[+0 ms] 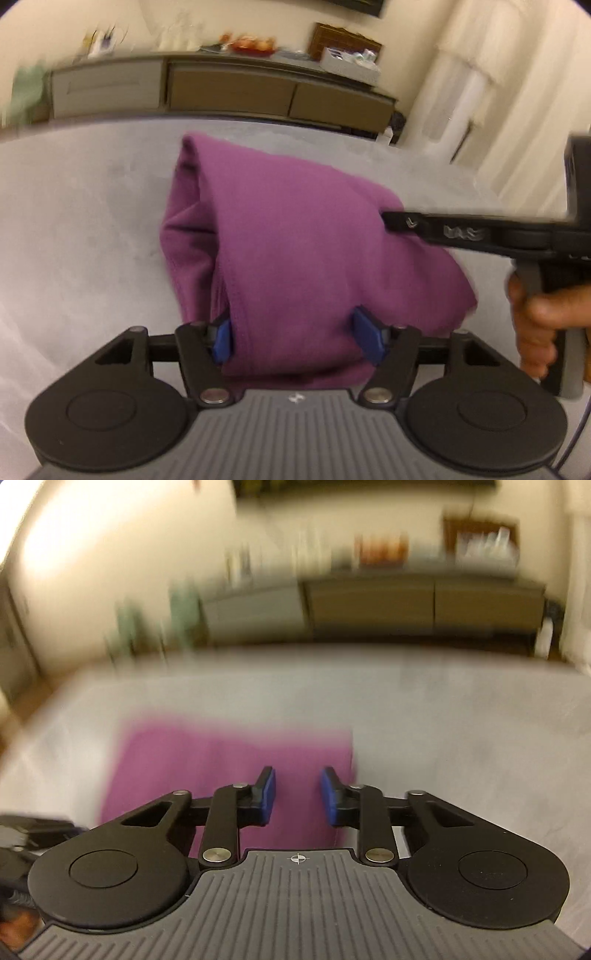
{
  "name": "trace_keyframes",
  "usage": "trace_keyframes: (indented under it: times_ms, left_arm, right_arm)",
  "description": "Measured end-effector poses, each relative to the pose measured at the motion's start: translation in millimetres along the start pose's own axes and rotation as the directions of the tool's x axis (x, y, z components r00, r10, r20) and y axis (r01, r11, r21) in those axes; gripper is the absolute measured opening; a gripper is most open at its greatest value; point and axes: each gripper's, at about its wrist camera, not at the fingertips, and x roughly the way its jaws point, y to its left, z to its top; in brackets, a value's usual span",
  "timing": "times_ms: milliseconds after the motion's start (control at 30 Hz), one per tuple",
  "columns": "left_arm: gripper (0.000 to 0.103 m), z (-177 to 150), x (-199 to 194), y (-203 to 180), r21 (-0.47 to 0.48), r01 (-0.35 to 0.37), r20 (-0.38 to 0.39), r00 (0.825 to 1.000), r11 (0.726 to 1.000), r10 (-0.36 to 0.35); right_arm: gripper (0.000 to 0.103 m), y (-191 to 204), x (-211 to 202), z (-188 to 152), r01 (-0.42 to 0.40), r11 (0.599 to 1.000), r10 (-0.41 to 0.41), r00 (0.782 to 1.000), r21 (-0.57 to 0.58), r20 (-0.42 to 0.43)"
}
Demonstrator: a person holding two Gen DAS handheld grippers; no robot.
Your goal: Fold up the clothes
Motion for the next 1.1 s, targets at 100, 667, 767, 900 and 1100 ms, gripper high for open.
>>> trace_keyframes:
  times_ms: [100,667,767,900,1100]
  left_arm:
    - [0.065,12.0,-16.3,-5.2,-0.008,-0.01,0.014,1.0,1.0,0.01]
    - [0.078,60.6,17.4,14.3,-0.029,-0.072,0.055,0.996,0.997,0.074]
    - [0.084,56.7,24.9,27.8,-0.049,-0.048,0.044,0.998,0.998,0.05]
    - [0.084,53.9,22.6,29.6,-0.058,-0.04,0.04,0.998,0.997,0.043]
    - [0.084,53.7,19.7,28.1,-0.06,-0.043,0.044,0.998,0.997,0.046]
  right_arm:
    - [0.035,7.7,-11.5,7.4,0.034,0.999,-0.035,0.999,-0.028,-0.025]
    - [0.064,82.6,-52.3,-30.5,-0.013,0.961,0.001,0.999,-0.276,-0.044]
    - [0.064,85.4,-55.8,-35.3,-0.002,0.954,-0.009,0.999,-0.301,-0.038]
    - [0.064,87.8,-60.5,-43.4,0.015,0.946,-0.024,0.999,-0.323,-0.024]
    - [0.061,95.8,-85.0,-33.6,0.023,0.96,-0.021,1.0,-0.278,0.01]
